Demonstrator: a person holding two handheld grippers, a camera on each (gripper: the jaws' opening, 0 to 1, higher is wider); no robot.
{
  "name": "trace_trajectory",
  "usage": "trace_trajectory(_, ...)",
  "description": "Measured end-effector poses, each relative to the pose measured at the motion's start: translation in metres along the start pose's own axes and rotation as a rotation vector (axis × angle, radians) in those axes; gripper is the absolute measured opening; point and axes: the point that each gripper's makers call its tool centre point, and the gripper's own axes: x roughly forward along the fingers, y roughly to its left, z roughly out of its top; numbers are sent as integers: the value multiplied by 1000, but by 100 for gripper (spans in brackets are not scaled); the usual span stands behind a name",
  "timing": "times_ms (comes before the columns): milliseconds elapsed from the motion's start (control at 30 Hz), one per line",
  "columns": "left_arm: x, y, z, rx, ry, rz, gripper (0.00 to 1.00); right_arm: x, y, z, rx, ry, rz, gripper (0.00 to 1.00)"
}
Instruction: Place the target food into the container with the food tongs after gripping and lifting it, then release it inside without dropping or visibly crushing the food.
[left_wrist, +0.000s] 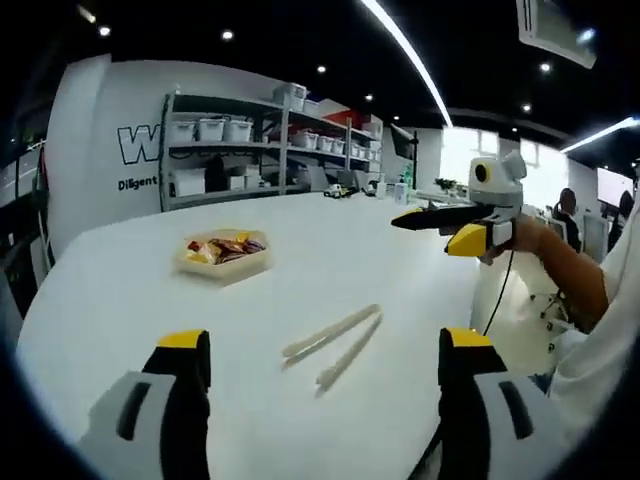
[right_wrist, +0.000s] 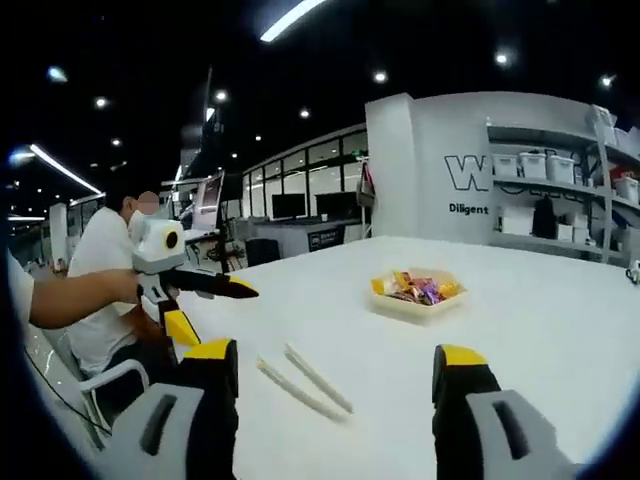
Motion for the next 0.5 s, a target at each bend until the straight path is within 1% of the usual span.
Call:
trace_trajectory(33,-1,-2,3,-38,4,4,98,0,2,1,12,16,5,94)
trace_trajectory(67,-1,-2,5,-39,11,7,99,0,1,3,20,30,-9,100)
trace_trajectory(100,-2,-2,5,-32,26,29,99,-1,-2,3,14,39,-21,98)
trace_trajectory(133,-3,-1,7,-18,19,45,99,-1,-3,3,15,37,-27,100)
trace_trajectory(167,-5,1,10,-15,9,64,99,-2,-5,4,4,24,-41,100)
trace_trajectory(233,-7,2,7,-29,20,81,99,-3,-5,-1,-8,33,-47,100)
trace_trajectory(300,-8,6,-5,-61,59,129,99,-5,-11,-19,-29,99,-87,100)
trace_trajectory(333,-7,8,-12,-89,74,148,99,-5,-15,-25,-54,114,-105,100)
trace_trajectory(367,-6,9,-20,-103,101,164,99,-4,-22,-33,-83,125,-139,100)
trace_trajectory(400,-4,10,-33,-87,146,179,99,-4,-26,-40,-96,144,-159,100)
trace_trajectory(433,-4,12,-41,-62,169,197,99,-3,-29,-50,-95,167,-171,100)
trace_trajectory(467,-3,16,-50,-9,205,229,99,-3,-30,-55,-90,172,-178,100)
trace_trajectory(500,-4,17,-52,9,214,234,99,-3,-30,-60,-82,185,-182,100)
